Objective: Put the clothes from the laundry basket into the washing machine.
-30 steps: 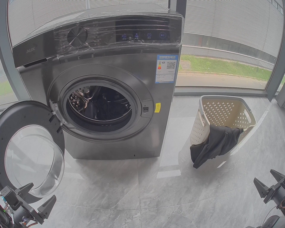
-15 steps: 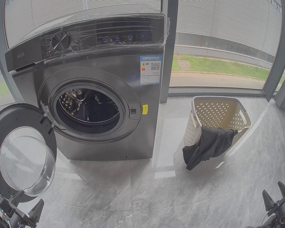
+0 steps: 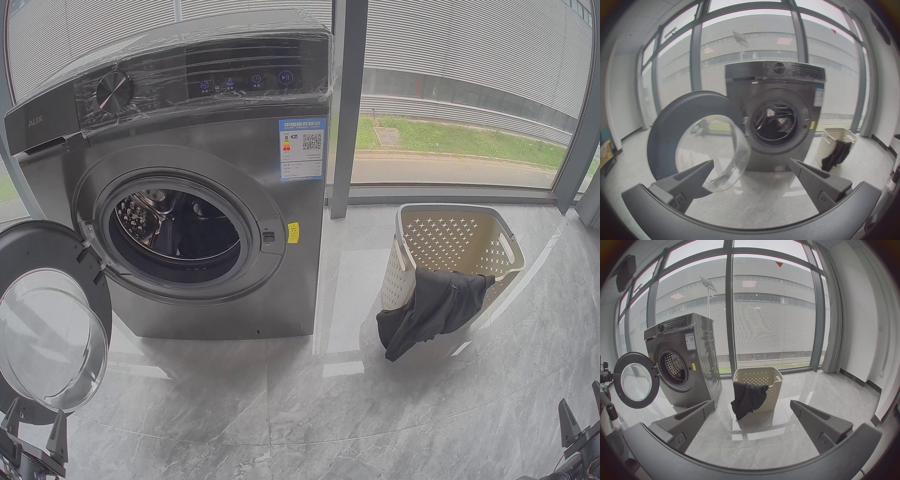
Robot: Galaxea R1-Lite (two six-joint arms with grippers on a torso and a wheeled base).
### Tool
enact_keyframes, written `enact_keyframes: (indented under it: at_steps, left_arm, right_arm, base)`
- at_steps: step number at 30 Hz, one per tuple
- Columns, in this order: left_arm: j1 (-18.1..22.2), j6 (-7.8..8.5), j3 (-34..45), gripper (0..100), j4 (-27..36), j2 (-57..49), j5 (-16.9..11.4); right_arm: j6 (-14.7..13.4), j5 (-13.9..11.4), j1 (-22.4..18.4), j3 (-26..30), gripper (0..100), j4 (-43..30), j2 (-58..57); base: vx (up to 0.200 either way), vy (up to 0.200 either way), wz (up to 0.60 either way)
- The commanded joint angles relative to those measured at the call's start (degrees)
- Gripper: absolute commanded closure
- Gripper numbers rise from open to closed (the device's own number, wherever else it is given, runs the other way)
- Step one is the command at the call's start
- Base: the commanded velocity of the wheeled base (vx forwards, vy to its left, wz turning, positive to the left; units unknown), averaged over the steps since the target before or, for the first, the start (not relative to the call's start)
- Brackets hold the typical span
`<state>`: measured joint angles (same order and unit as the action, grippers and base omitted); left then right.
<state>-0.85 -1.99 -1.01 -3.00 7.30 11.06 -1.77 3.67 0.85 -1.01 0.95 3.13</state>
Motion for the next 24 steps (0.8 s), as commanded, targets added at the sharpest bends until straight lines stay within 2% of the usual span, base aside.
enact_keyframes:
  at_steps: [1,2,3,4,6,8,9,11,13,14,19,22,24]
  left_arm:
    - [0.9,1.9,-0.8,0,4.2,-7.2,-12.3]
    - [1.0,2.51,-1.1,0,5.1,-7.3,-16.3]
    - [0.9,2.95,-1.1,0,5.2,-7.3,-18.4]
    - [1.0,3.31,-1.1,0,5.1,-7.3,-19.1]
    - [0.9,3.31,-1.1,0,5.1,-7.3,-18.4]
    - [0.9,3.74,-0.3,0,5.0,-7.3,-14.4]
    - [1.2,2.95,0.1,0,5.1,-7.0,-11.4]
    - [1.2,2.16,0.3,0,4.9,-7.0,-9.8]
    - [1.0,2.43,0.3,0,4.9,-7.3,-10.4]
    - [1.0,3.13,0.3,0,4.9,-7.3,-11.4]
    - [0.9,0.14,0.6,0,4.2,-7.3,-11.4]
    - [0.9,0.14,0.7,0,4.1,-7.3,-11.1]
    - [0.9,0.14,0.7,0,4.0,-7.3,-11.1]
  right_arm:
    - [1.5,-3.2,-1.3,1.0,0,-0.5,-2.7]
    - [2.0,-3.4,-1.3,1.0,0,-0.5,-2.6]
    - [2.0,-3.4,-1.4,1.0,0,-0.5,-2.7]
    - [2.0,-3.4,-1.3,1.0,0,-0.5,-2.7]
    - [1.9,-3.3,-1.2,1.0,0,-0.4,-2.8]
    - [1.9,-3.3,-1.2,1.0,0,-0.5,-2.8]
    - [1.9,-3.3,-1.2,1.0,0,-0.5,-2.8]
    - [1.9,-3.3,-1.2,1.0,0,-0.5,-2.8]
    - [1.9,-3.3,-1.2,1.0,0,-0.5,-2.8]
    - [1.9,-3.3,-1.2,1.0,0,-0.5,-2.8]
    - [1.9,-3.3,-1.2,1.0,0,-0.5,-2.8]
    - [1.9,-3.3,-1.2,1.0,0,-0.4,-2.8]
    - [1.9,-3.3,-1.2,1.0,0,-0.5,-2.8]
  base:
    - [0.0,0.0,0.0]
    - [0.0,0.0,0.0]
    - [0.0,0.0,0.0]
    - [0.0,0.0,0.0]
    - [0.0,0.0,0.0]
    - [0.0,0.0,0.0]
    - [0.0,0.0,0.0]
    - [0.0,0.0,0.0]
    - [0.0,0.0,0.0]
    - [0.0,0.0,0.0]
    - [0.0,0.0,0.0]
    - [0.0,0.0,0.0]
    - [0.0,-0.2,0.0]
